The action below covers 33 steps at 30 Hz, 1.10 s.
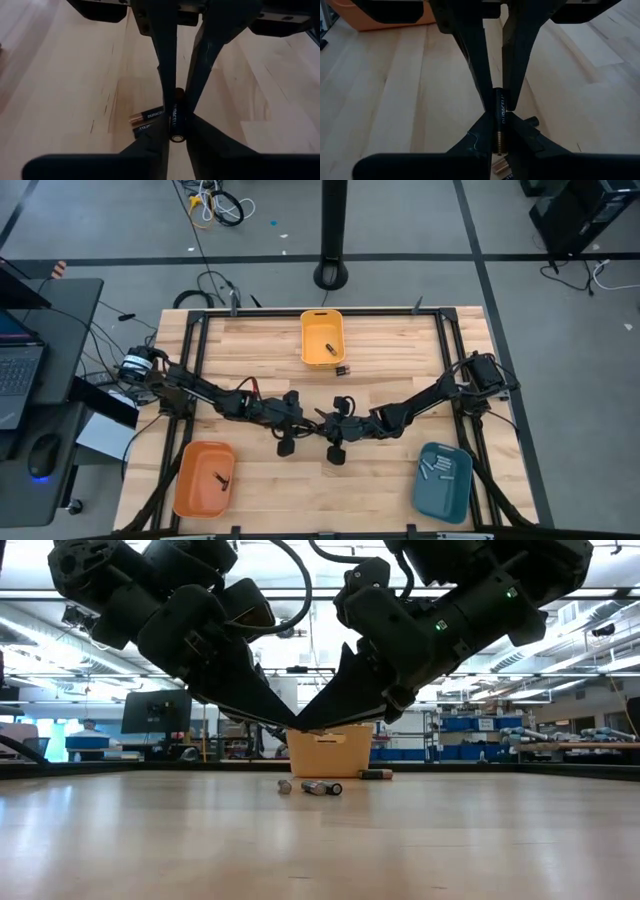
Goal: Sort batteries
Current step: Put the small black battery into the orange bin
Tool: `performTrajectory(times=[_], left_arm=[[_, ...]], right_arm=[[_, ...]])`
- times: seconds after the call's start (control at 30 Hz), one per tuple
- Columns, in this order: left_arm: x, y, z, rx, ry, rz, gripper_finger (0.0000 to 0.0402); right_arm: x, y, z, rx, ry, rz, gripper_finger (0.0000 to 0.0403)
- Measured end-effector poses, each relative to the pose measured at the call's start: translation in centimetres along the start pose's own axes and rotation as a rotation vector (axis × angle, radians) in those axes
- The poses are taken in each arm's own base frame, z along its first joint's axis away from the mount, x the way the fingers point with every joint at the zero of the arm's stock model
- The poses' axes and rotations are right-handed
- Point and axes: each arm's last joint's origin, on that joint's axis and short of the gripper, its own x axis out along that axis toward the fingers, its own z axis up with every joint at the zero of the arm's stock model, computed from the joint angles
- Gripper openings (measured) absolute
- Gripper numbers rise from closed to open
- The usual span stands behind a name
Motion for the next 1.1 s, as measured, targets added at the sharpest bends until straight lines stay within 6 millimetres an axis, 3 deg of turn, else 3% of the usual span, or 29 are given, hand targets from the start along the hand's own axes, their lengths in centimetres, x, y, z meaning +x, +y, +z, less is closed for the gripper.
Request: performTrajectory(times=[0.33,0.63,0.8,0.93,1.1], left_arm=[[-0.01,-0.15,-0.02,0.034,0.004,-0.028,0.0048],[-0.04,-0.43,-0.04,0.052,0.007,-0.065,0.0117],[-0.04,-0.45,-0.04,0.052,0.007,-0.066,0.0130],[-0.04,-0.39,-0.08,0.053,0.010,-0.049,0.0112],[-0.04,-0.41,-0.12,0.063,0.013,-0.047,0.0056]], right_arm=[[-0.01,0.06,0.05,0.001,-0.007,0.005,0.0046],[-0.02,0.11,0.12,0.005,-0.013,0.012,0.0046],[-0.01,0.08,0.13,0.005,-0.013,0.008,0.0046],[-0.01,0.08,0.17,0.007,-0.018,0.006,0.0046],[-0.10,0.38,0.25,-0.004,-0.034,0.015,0.0046]])
